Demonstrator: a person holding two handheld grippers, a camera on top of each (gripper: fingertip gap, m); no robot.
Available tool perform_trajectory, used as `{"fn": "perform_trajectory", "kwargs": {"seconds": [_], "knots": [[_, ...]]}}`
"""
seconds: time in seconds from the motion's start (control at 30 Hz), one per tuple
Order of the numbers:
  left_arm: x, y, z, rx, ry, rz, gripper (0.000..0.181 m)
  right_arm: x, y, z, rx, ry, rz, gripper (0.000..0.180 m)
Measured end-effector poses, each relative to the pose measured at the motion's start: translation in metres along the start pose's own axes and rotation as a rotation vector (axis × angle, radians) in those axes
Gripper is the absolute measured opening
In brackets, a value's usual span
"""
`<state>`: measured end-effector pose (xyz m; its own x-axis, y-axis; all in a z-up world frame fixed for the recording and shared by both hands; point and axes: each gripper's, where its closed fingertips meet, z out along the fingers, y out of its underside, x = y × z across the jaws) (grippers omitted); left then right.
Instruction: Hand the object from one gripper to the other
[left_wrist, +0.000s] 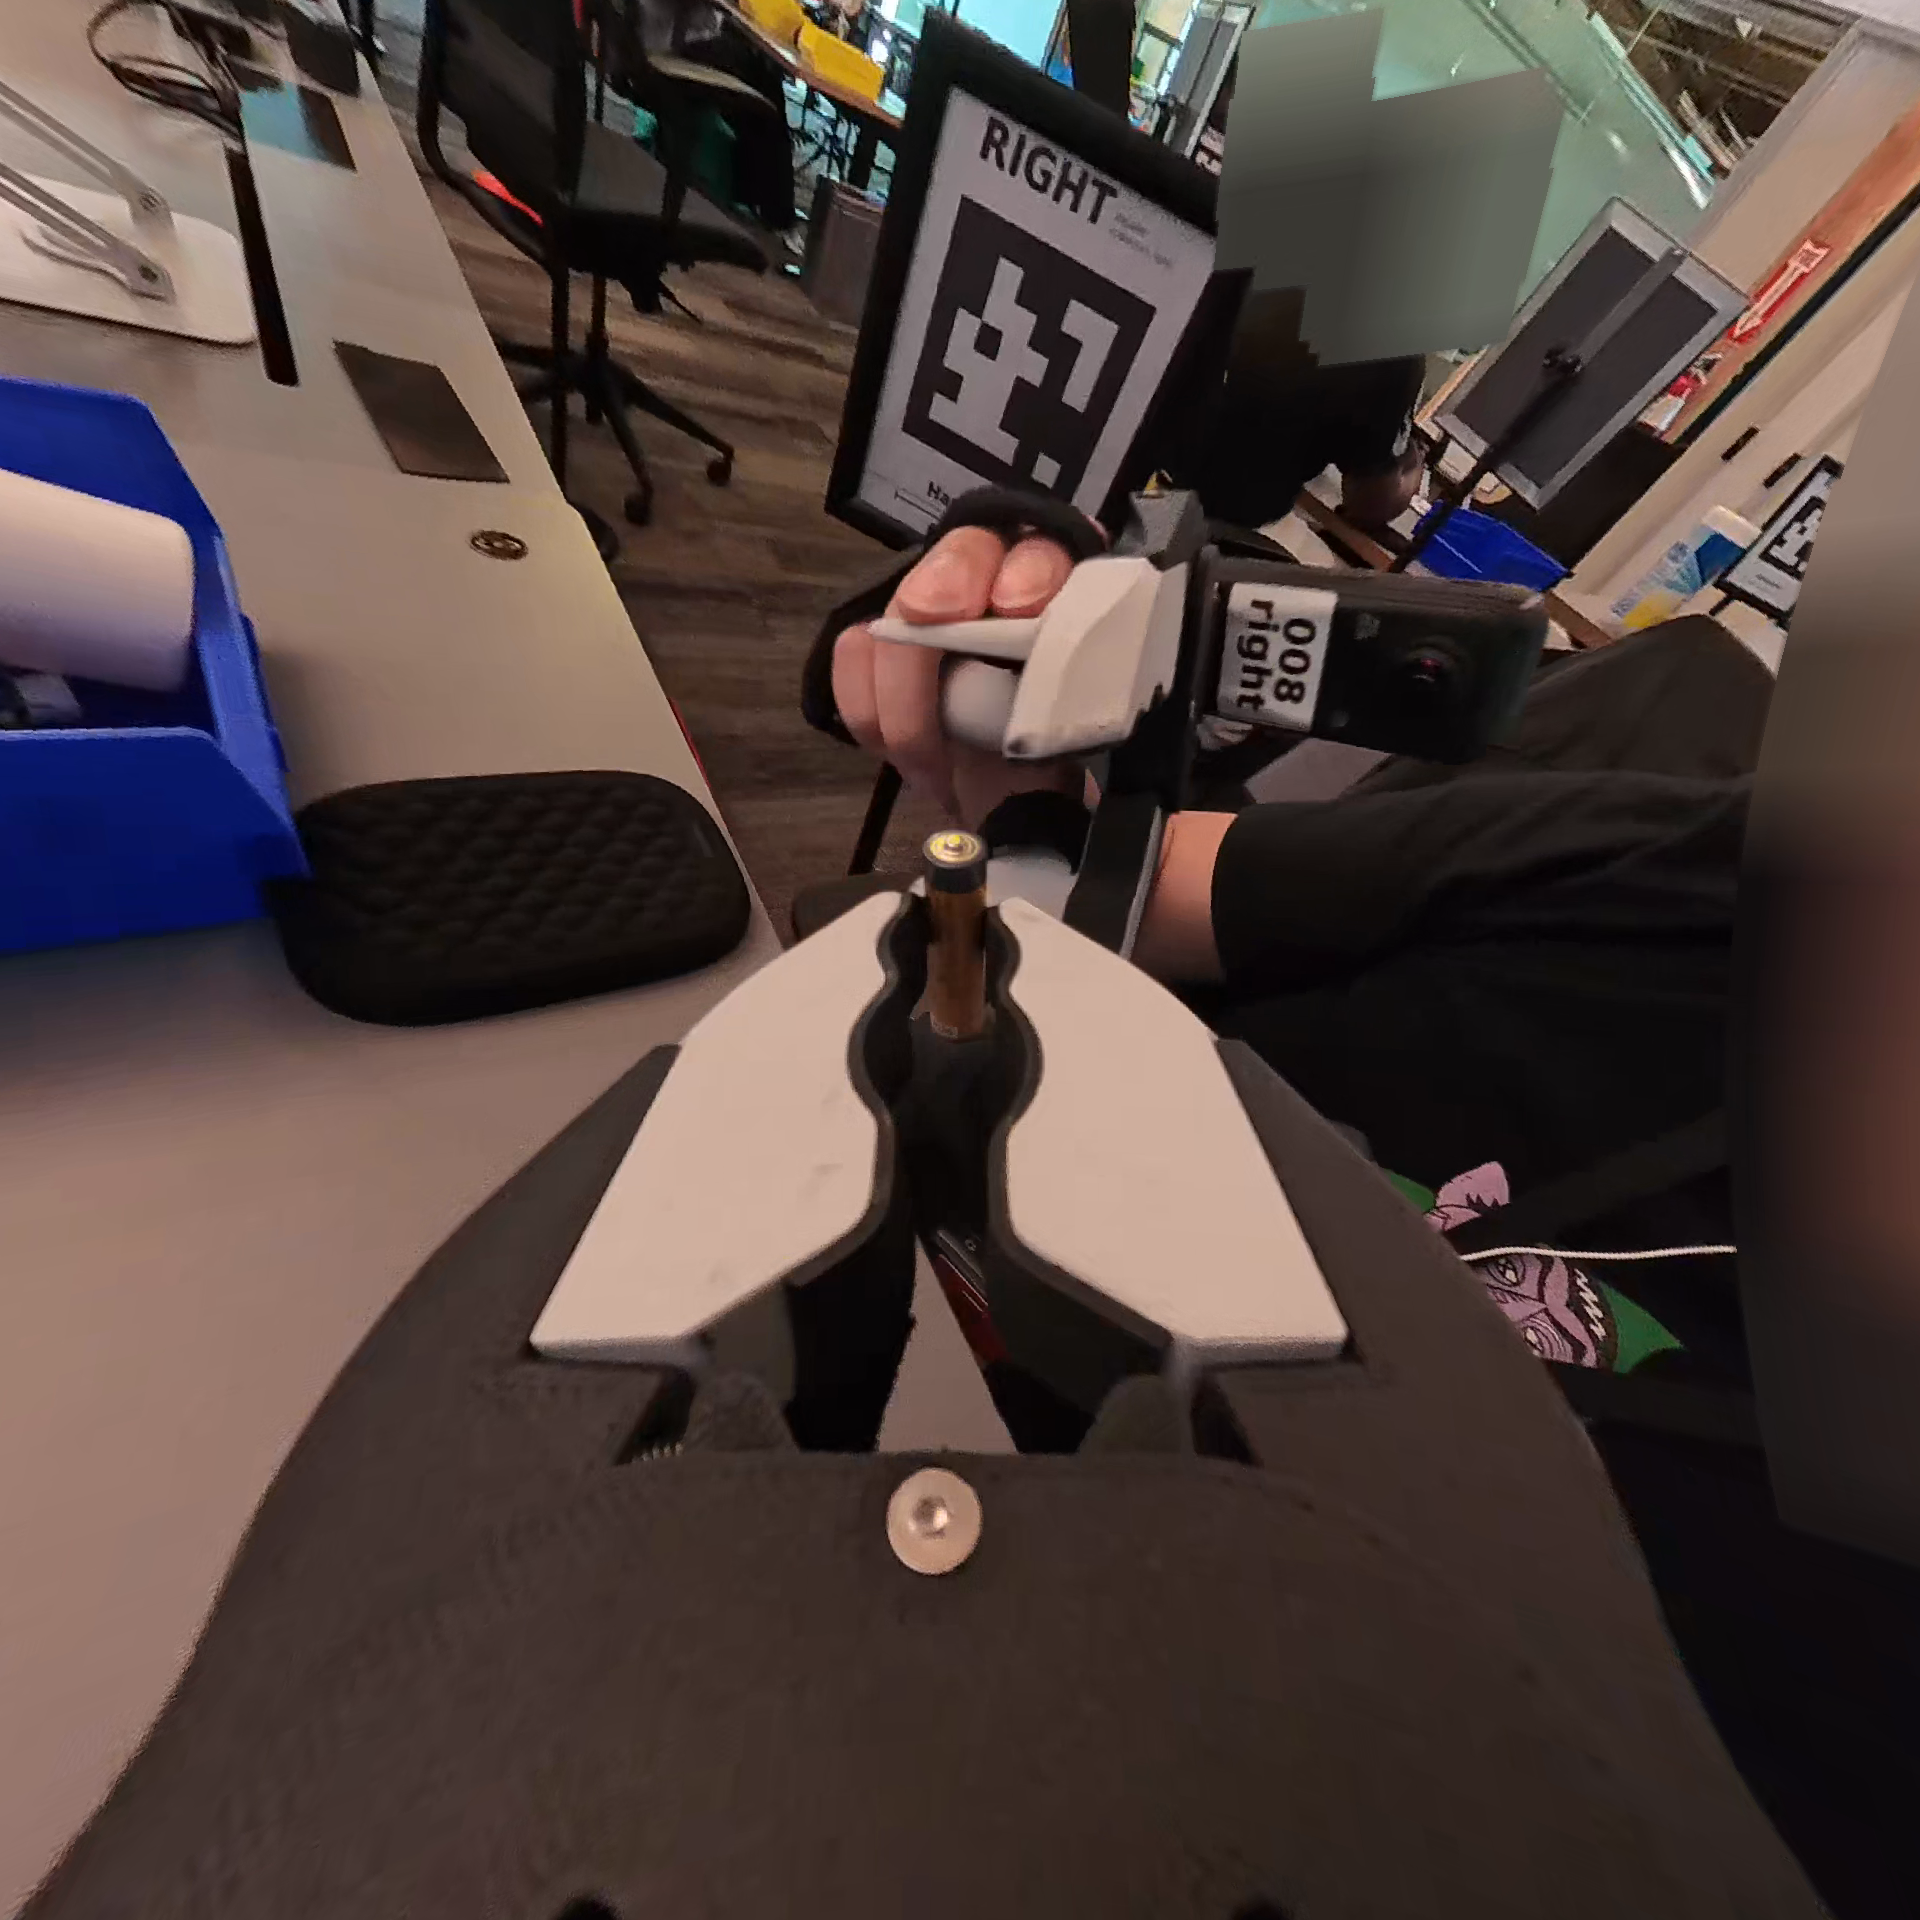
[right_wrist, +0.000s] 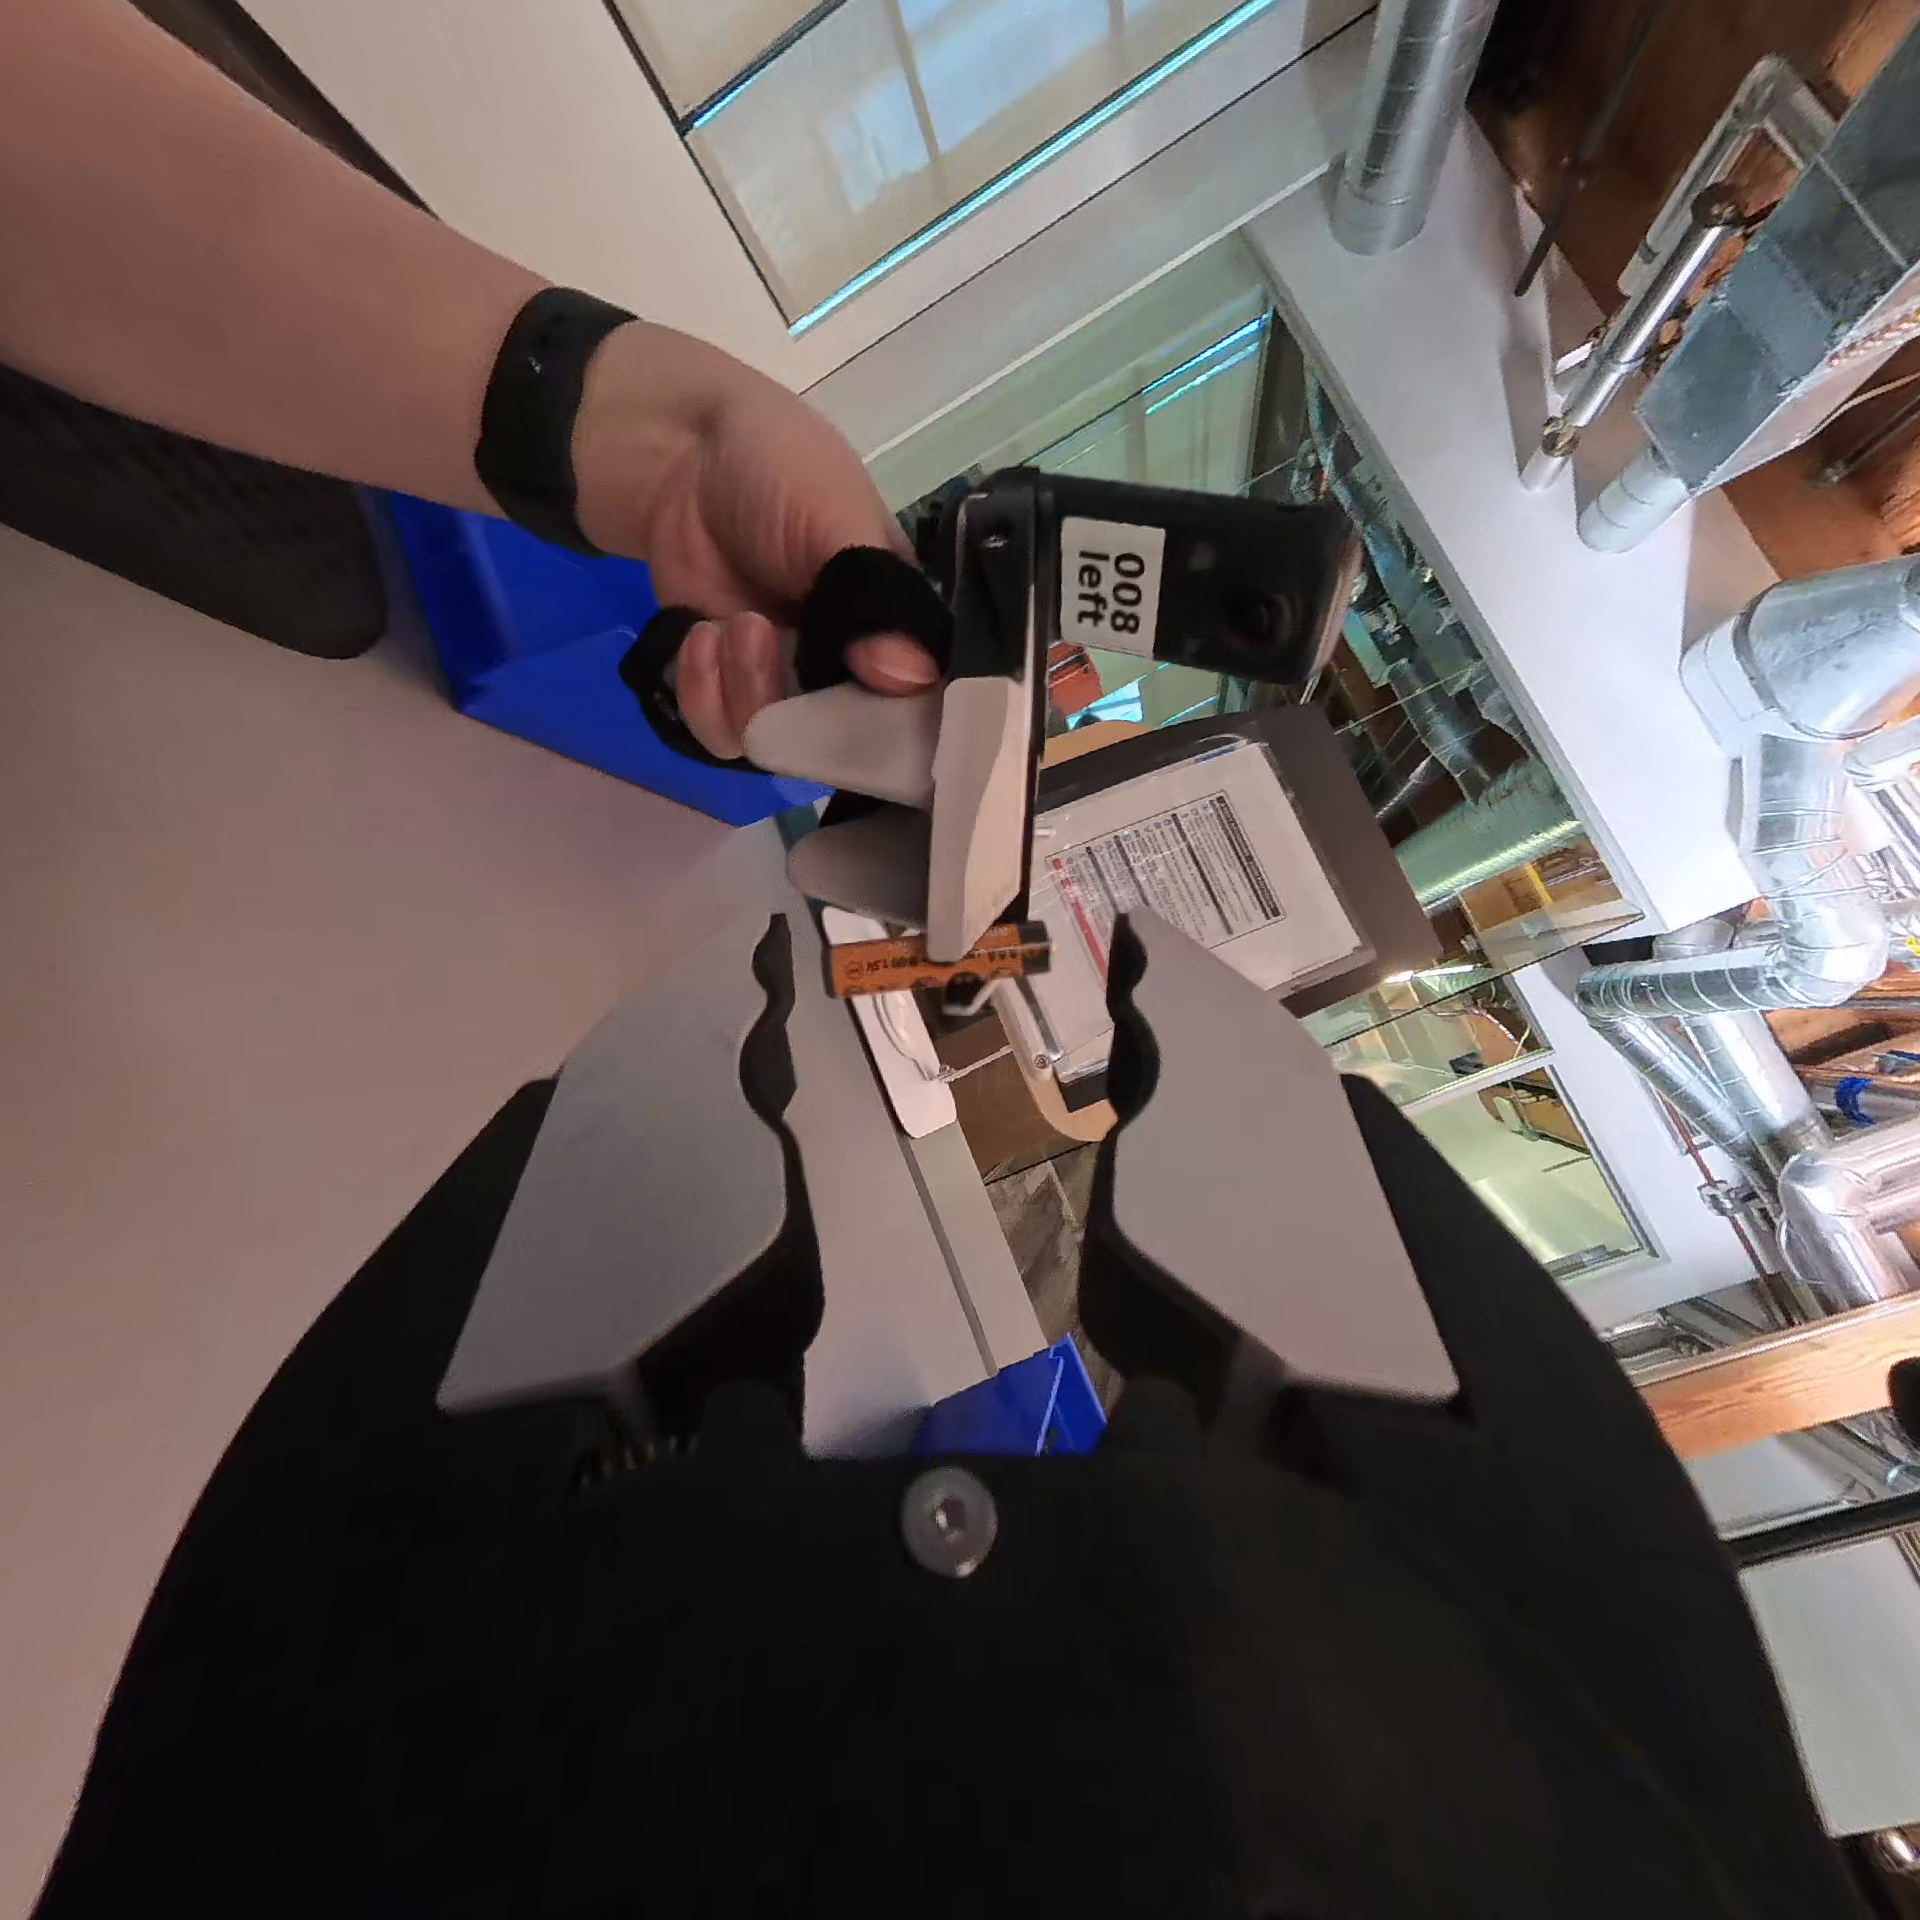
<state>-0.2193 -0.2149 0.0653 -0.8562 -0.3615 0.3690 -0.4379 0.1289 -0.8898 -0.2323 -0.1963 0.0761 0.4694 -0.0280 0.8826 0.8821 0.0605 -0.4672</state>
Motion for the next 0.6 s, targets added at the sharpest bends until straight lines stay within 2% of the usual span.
{"fn": "perform_trajectory", "kwargs": {"seconds": [0.23, 0.4, 0.43, 0.47, 0.6], "knots": [[0.008, 0.007, 0.007, -0.05, 0.03, 0.015, 0.01, -0.012, 0.006, 0.003, -0.038, -0.067, -0.004, 0.048], [0.009, -0.004, 0.005, 0.021, 0.039, 0.036, 0.013, -0.001, 0.007, 0.002, -0.054, -0.021, 0.066, 0.048], [0.007, -0.009, 0.003, 0.046, 0.021, 0.054, 0.028, 0.004, 0.011, 0.001, -0.053, -0.009, 0.14, 0.048], [0.006, -0.013, 0.001, 0.068, -0.005, 0.098, 0.035, 0.009, 0.015, 0.0, -0.039, -0.009, 0.255, 0.048], [-0.004, -0.021, -0.011, 0.09, -0.215, 0.424, 0.046, 0.024, 0.025, -0.009, 0.157, -0.172, 0.985, 0.047]]}}
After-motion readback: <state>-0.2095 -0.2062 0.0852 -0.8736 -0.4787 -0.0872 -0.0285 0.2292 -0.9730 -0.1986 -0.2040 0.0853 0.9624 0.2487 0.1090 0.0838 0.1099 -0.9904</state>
